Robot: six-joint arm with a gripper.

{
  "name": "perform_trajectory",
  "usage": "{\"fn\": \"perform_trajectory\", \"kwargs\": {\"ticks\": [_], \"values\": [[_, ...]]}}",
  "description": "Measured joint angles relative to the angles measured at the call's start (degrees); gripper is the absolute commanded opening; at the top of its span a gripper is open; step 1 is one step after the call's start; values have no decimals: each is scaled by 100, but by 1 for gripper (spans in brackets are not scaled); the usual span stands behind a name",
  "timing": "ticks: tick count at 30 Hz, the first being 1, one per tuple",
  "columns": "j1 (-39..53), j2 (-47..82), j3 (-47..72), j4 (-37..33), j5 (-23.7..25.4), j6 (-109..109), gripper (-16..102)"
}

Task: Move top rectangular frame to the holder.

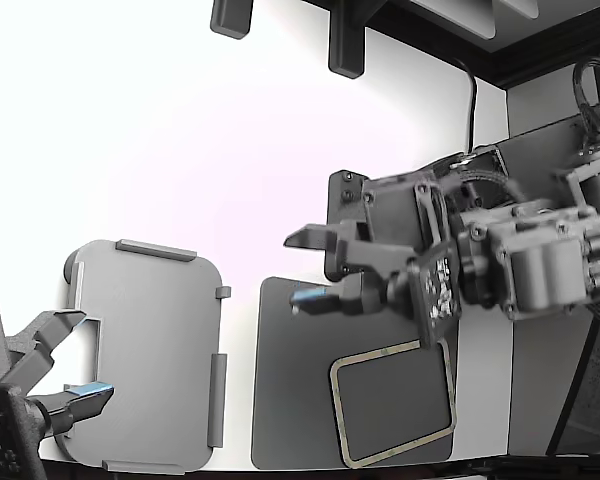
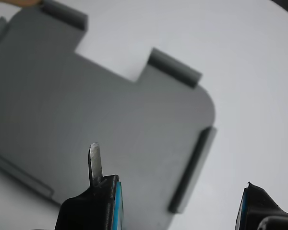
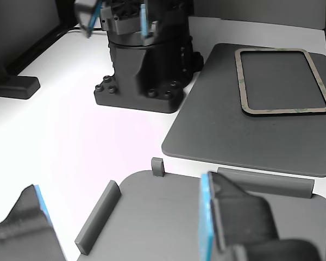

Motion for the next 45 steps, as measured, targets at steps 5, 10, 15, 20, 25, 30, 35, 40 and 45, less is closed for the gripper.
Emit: {"fn": "perform_trajectory", "kwargs": {"ticks": [5,10,15,20,25,30,35,40,45], "values": [[1107,-923,-659,439,0,-193,100],[1951,-2127,-1600,1239,35,-624,100],[2329,-2918,-1934,1354,-598,-1336,100],[2769,-3331,-2136,1397,-1072,-1274,93],[3401,-3691,-2408,1723,-817,-1011,92],[3779,-4122,-2593,1995,-1055,-1723,95],[3973,-4342,-2628,1978,-1169,-1942,94],[3990,-4412,-2232,1688,-1274,-2215,89],[3990,-4474,-1916,1521,-1257,-2373,83]]}}
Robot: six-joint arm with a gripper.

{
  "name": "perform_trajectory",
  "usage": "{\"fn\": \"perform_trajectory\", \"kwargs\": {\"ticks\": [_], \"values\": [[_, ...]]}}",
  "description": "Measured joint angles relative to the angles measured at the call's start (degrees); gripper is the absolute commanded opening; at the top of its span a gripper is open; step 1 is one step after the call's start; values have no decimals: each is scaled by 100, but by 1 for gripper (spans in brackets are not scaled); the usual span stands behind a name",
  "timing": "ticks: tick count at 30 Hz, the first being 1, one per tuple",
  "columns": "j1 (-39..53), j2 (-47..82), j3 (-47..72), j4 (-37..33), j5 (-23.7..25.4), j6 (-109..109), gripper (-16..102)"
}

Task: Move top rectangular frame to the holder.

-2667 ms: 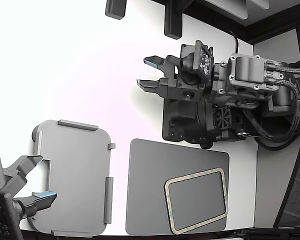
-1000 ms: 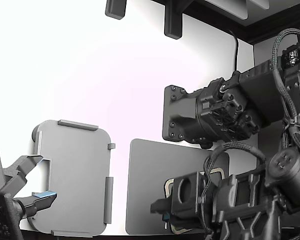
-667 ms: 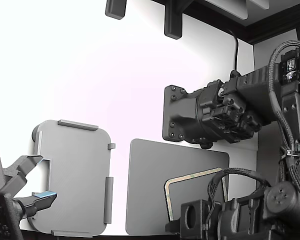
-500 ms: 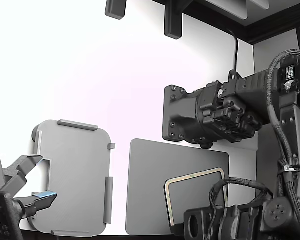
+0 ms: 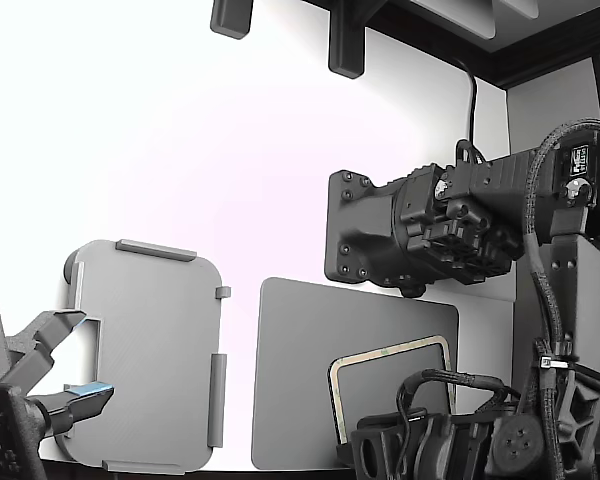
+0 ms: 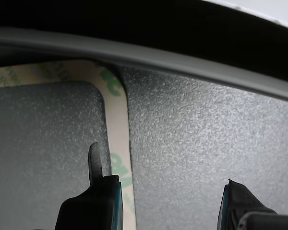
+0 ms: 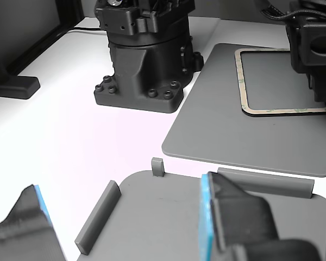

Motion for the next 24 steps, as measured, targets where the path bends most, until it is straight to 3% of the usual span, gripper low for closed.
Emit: {"fn": "perform_trajectory", "kwargs": {"ticks": [7,24], "values": [[0,-79,176,-53,-114,-176,87],[237,-141,580,-387,-9,-237,77]]}}
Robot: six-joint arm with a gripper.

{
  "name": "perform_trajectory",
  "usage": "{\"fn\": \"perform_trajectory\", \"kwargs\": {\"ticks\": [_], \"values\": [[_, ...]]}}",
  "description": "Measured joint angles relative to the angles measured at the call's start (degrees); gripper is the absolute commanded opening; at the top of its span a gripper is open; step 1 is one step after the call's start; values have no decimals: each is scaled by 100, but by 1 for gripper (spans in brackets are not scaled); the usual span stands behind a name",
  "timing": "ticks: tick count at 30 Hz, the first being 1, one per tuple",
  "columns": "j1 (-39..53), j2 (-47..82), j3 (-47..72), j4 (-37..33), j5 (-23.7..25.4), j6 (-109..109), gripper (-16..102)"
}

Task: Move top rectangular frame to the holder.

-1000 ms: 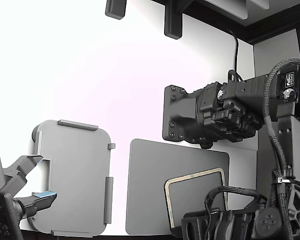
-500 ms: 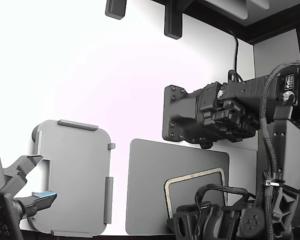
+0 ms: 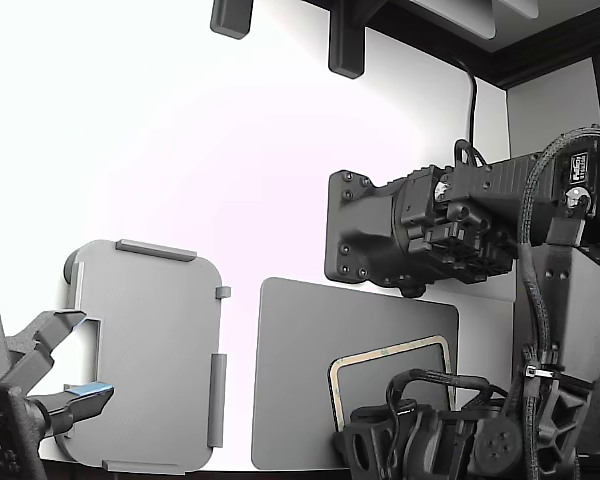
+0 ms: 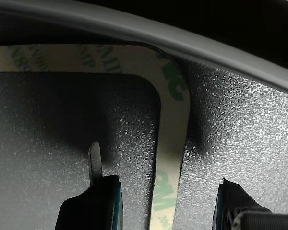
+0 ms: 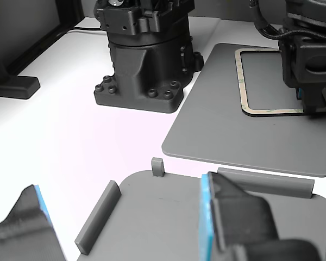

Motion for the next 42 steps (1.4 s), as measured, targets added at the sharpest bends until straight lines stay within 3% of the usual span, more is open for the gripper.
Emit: {"fn": "perform_trajectory", "kwargs": {"ticks": [22,27,36,42], "values": [[44,-53,211,-193,97,-35,58],[44,-62,220,-229,114,-35,45],[44,-123,97,-79,422,229,-10],[44,-211,-396,334,536,369,-11]]}}
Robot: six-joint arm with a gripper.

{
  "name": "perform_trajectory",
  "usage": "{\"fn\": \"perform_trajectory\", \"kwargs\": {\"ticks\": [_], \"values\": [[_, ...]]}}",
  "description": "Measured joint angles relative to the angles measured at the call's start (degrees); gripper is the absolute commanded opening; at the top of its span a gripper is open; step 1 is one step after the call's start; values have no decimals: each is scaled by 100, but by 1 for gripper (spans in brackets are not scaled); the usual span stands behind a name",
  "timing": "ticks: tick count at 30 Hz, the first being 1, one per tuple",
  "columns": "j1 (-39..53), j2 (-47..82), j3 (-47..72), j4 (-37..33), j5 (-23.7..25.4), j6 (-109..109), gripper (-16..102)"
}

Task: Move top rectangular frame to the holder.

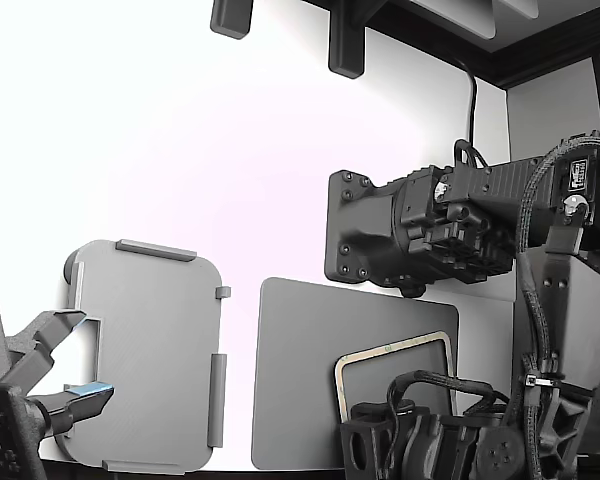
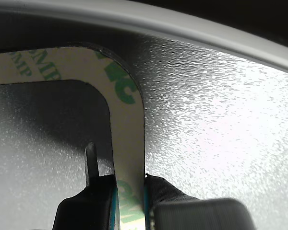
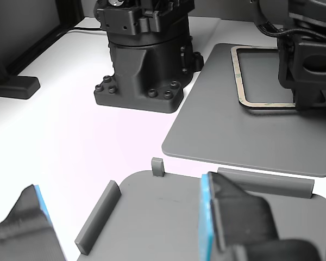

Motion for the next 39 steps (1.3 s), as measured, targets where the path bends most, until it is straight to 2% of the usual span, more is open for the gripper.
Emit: {"fn": "perform_trajectory", "kwargs": {"ticks": [5,9,16,26,31,35,39], "values": [[-290,-202,-809,650,-18,272,-11],[-527,-264,-1635,1187,185,606,-11],[-800,220,-1960,1195,782,2312,-11],[-1529,993,-949,413,2224,5379,-11],[-2127,1222,-756,343,2689,6724,-11],[-2593,1424,-712,272,2725,7400,-11],[-3111,1459,-976,352,2347,7418,-11]]}}
